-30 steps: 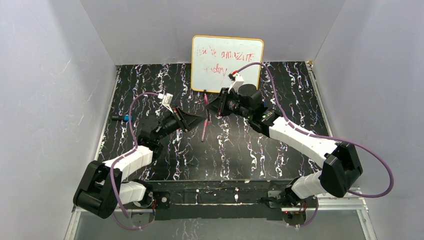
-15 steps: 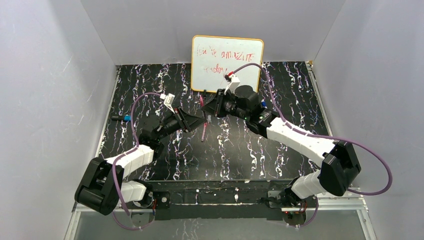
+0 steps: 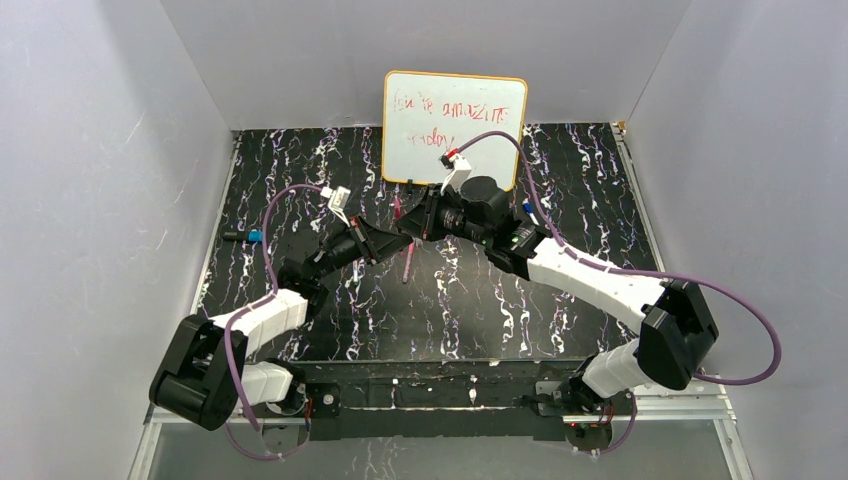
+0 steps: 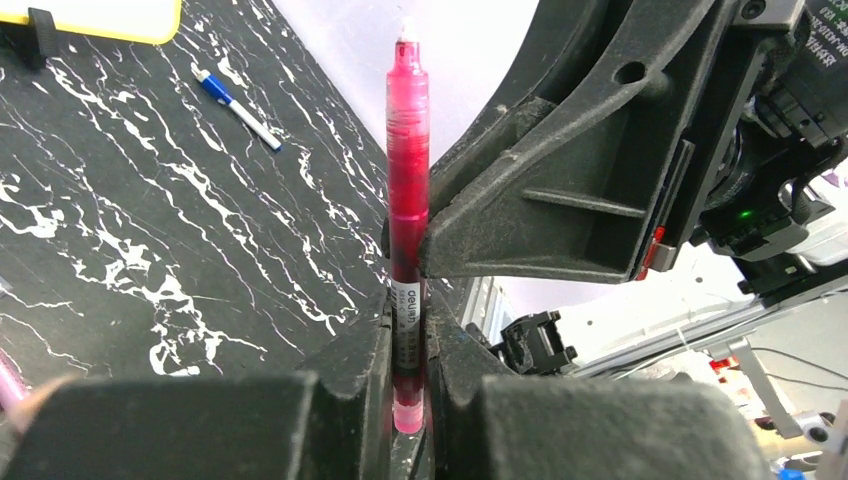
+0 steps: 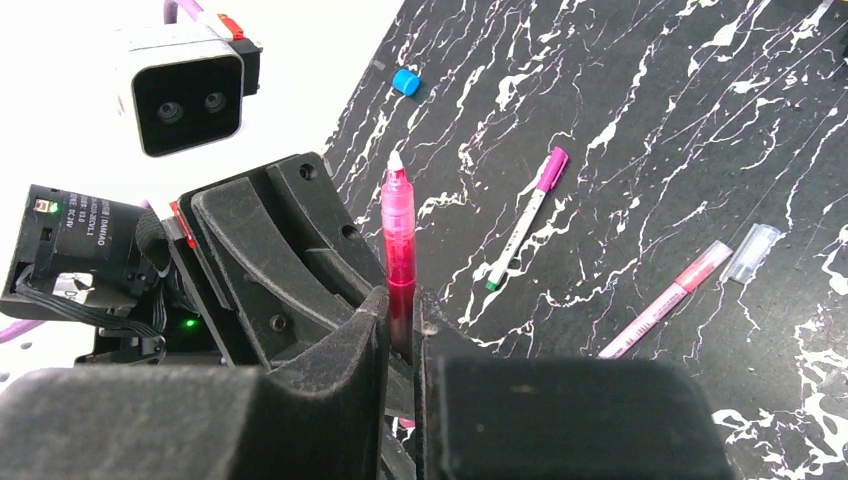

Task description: Insert the pens into the pen caps

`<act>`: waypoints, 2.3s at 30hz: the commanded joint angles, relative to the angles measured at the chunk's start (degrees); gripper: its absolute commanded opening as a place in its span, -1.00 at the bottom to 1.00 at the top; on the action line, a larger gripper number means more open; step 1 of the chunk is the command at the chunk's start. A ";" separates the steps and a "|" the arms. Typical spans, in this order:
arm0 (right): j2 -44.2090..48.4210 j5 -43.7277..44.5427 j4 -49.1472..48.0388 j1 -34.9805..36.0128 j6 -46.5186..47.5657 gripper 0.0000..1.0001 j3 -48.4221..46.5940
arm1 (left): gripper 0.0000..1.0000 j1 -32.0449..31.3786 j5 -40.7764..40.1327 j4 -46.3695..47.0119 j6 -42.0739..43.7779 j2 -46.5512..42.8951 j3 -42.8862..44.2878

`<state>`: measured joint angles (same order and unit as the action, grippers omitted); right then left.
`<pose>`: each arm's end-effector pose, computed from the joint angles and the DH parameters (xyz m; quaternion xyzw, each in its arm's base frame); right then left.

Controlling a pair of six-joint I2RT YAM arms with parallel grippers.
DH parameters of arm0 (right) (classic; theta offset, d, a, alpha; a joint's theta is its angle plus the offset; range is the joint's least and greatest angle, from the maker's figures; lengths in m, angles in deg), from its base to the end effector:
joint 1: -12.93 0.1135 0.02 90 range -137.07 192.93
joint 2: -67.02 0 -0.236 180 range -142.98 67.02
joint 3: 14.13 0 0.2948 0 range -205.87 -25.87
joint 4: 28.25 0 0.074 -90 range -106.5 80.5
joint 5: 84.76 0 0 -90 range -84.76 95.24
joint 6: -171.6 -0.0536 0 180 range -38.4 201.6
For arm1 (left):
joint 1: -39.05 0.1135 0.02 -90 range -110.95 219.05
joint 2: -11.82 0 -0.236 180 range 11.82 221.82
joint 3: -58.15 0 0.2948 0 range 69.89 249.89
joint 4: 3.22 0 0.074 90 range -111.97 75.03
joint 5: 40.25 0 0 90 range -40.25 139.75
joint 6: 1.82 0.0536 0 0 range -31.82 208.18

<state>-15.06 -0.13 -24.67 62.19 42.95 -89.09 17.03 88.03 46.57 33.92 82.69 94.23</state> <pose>0.2606 0.3103 0.2871 -0.1009 0.7631 0.4684 0.4338 0.2628 -0.1421 0.1983 0.0902 0.6247 -0.6199 0.4662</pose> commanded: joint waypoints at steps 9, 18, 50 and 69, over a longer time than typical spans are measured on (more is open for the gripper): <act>0.48 6.09 -0.22 0.54 0.65 -0.09 -3.78 | -1.00 0.14 1.20 -2.12 1.52 -1.10 0.98; 8.44 14.07 5.99 -7.82 2.99 0.45 1.46 | -1.00 3.24 -10.50 -35.78 16.44 -10.46 3.69; -42.83 1.27 42.97 -10.37 14.84 -0.20 -41.32 | -1.00 10.33 -7.17 -68.46 35.26 -15.75 13.41; -50.11 3.53 43.67 -9.67 15.32 -0.26 -48.21 | -1.00 10.33 -6.20 -69.46 37.16 -14.56 13.11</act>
<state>-63.76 1.49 18.11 52.20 57.50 -134.21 27.02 80.45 -21.51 69.78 68.31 105.64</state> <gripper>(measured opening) 0.380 0.087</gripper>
